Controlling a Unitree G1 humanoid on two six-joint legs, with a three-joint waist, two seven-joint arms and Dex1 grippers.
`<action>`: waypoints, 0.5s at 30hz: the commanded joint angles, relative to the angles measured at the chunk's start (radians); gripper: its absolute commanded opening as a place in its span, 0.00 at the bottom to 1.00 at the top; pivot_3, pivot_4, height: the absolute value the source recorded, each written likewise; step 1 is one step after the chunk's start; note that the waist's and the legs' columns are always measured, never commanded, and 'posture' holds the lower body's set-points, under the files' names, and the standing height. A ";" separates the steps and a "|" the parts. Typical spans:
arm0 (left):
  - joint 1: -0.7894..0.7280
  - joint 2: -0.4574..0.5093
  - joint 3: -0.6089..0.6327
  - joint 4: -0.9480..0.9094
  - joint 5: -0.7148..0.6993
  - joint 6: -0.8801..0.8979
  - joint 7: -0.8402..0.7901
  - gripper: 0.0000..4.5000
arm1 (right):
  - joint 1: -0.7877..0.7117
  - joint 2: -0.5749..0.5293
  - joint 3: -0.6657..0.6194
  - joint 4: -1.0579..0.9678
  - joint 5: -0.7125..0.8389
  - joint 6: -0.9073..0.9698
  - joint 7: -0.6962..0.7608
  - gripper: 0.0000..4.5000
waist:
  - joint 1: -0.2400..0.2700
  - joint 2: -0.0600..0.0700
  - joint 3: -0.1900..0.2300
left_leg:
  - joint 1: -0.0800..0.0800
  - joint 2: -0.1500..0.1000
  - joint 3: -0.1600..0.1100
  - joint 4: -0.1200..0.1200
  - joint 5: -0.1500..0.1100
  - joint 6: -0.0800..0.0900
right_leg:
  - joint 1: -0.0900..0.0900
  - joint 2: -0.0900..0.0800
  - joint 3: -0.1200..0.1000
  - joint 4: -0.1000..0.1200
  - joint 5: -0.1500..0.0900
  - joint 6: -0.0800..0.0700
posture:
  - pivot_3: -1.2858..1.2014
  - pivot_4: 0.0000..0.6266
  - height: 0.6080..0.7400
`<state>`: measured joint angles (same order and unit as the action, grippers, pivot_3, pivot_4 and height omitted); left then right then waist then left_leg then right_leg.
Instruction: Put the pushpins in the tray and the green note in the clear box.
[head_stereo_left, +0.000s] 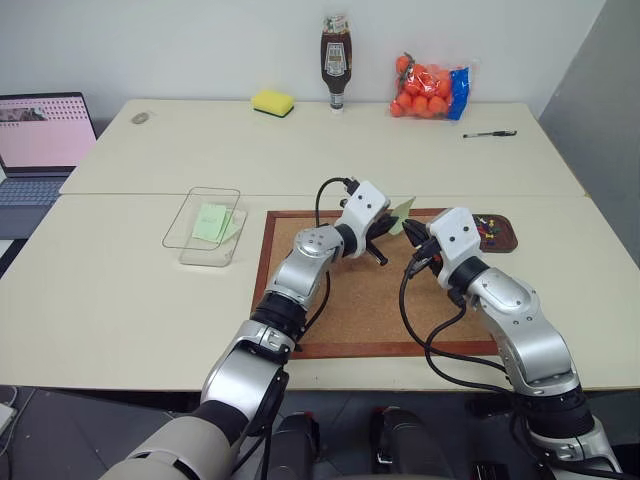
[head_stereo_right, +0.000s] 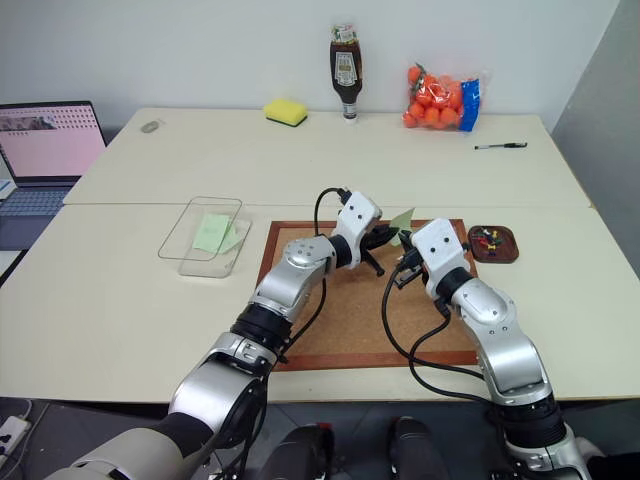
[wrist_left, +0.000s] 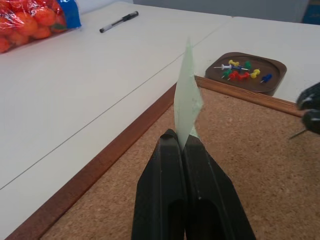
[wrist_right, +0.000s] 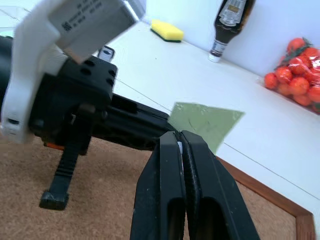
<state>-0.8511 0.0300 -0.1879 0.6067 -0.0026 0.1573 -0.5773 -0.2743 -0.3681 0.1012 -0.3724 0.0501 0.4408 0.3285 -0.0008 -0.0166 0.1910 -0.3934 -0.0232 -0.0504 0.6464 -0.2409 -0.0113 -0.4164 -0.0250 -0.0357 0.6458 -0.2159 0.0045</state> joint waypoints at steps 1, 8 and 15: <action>0.004 0.037 0.033 -0.072 -0.018 -0.040 -0.010 0.00 | 0.027 -0.020 -0.134 -0.041 -0.016 0.002 -0.063 0.00 | 0.000 0.000 0.000 | 0.000 0.000 0.000 0.000 0.000 0.000 | 0.000 0.000 0.000 0.000 0.000 0.000 | 0.52 0.24 1.00; 0.082 0.113 0.058 -0.236 -0.073 0.023 -0.071 0.00 | -0.008 -0.049 -0.263 0.134 -0.012 0.056 -0.118 0.00 | -0.001 0.000 0.000 | 0.001 0.001 0.001 0.000 0.000 0.000 | -0.001 0.001 0.001 0.002 0.000 0.000 | 0.52 0.24 1.00; 0.122 0.130 0.051 -0.314 -0.082 0.062 -0.079 0.00 | -0.171 -0.078 -0.284 0.476 -0.023 -0.005 -0.121 0.00 | -0.002 0.000 0.000 | 0.001 0.000 0.003 0.000 0.000 0.000 | 0.000 0.001 0.002 0.002 0.001 -0.002 | 0.52 0.24 1.00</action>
<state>-0.7291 0.1583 -0.1341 0.3474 -0.0727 0.2155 -0.6525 -0.3898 -0.4210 -0.1594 0.0220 0.0313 0.4862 0.2168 -0.0029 -0.0165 0.1910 -0.3918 -0.0223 -0.0461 0.6469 -0.2407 -0.0112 -0.4161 -0.0238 -0.0341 0.6475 -0.2147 0.0026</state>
